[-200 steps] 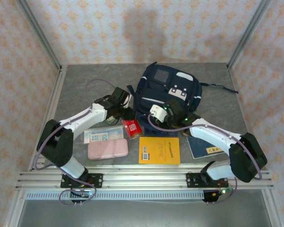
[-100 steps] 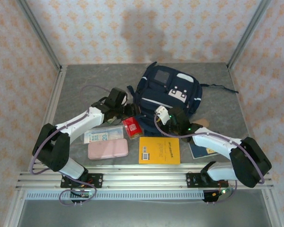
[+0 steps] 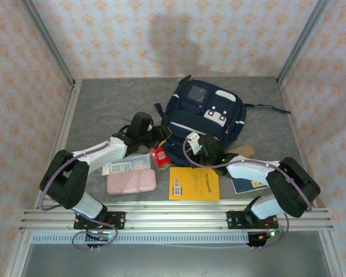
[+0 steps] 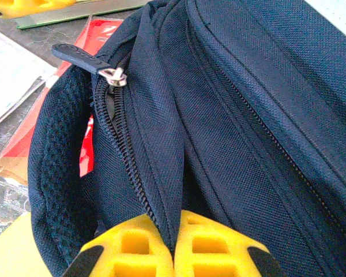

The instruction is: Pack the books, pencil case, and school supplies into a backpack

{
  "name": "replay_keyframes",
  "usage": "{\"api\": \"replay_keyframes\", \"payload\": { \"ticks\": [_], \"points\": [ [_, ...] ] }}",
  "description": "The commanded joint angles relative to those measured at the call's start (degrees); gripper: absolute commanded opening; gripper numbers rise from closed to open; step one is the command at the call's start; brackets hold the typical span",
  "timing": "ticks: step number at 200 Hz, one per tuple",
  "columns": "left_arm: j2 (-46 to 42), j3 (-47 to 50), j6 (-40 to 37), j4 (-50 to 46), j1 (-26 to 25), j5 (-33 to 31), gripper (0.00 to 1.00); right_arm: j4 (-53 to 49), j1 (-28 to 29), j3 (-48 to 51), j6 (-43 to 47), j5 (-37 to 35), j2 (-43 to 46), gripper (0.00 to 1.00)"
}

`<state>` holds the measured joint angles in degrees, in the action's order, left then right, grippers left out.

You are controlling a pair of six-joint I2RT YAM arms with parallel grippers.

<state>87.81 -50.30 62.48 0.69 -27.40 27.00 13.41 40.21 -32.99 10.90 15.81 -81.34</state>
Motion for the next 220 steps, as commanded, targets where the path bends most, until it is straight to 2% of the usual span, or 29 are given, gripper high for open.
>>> {"api": "replay_keyframes", "payload": {
  "ticks": [1,64,79,103,118,138,159,199,203,212,215,220],
  "points": [
    [1.1,-1.8,2.5,-1.4,-0.4,-1.2,0.47,2.8,0.7,-1.2,-1.7,-1.2,-0.6,0.0],
    [-2.6,-7.6,4.8,-19.6,-0.8,-7.2,0.49,2.7,2.6,-1.5,-0.4,-5.5,-0.8,0.0],
    [-1.3,-13.0,-4.4,-25.2,-1.4,-8.0,0.49,2.5,2.8,-1.5,0.3,-5.1,-0.1,0.0],
    [2.2,-23.1,-28.1,-37.1,-3.3,-11.2,0.49,-2.6,2.8,-3.2,5.6,-2.2,2.3,0.0],
    [2.4,-25.4,-36.6,-40.4,-3.3,-10.6,0.49,-8.3,2.8,-5.8,11.1,-2.9,4.6,0.0],
    [0.7,-27.6,-41.6,-42.1,-3.3,-8.5,0.5,-15.7,2.8,-9.7,19.9,-6.1,8.5,0.0],
    [-0.9,-30.3,-44.2,-44.4,-3.2,-7.2,0.5,-25.7,2.4,-14.6,27.9,-5.7,12.4,0.0],
    [-5.5,-28.2,-44.3,-44.9,-3.3,-7.0,0.5,-45.4,2.2,-17.3,35.1,7.6,20.9,0.0],
    [-5.9,-27.7,-44.1,-44.8,-3.2,-6.9,0.5,-46.2,2.3,-16.8,34.7,8.0,21.4,0.1],
    [-6.7,-26.5,-43.6,-44.4,-3.3,-6.6,0.5,-46.2,2.3,-15.6,31.9,7.7,22.3,0.42],
    [-6.9,-26.1,-43.5,-44.3,-3.2,-6.5,0.5,-45.9,2.3,-15.3,31.2,7.5,22.5,0.48],
    [-7.3,-25.4,-43.3,-44.0,-3.3,-6.4,0.5,-45.6,2.3,-15.0,30.1,7.5,22.7,0.51]
  ]
}}
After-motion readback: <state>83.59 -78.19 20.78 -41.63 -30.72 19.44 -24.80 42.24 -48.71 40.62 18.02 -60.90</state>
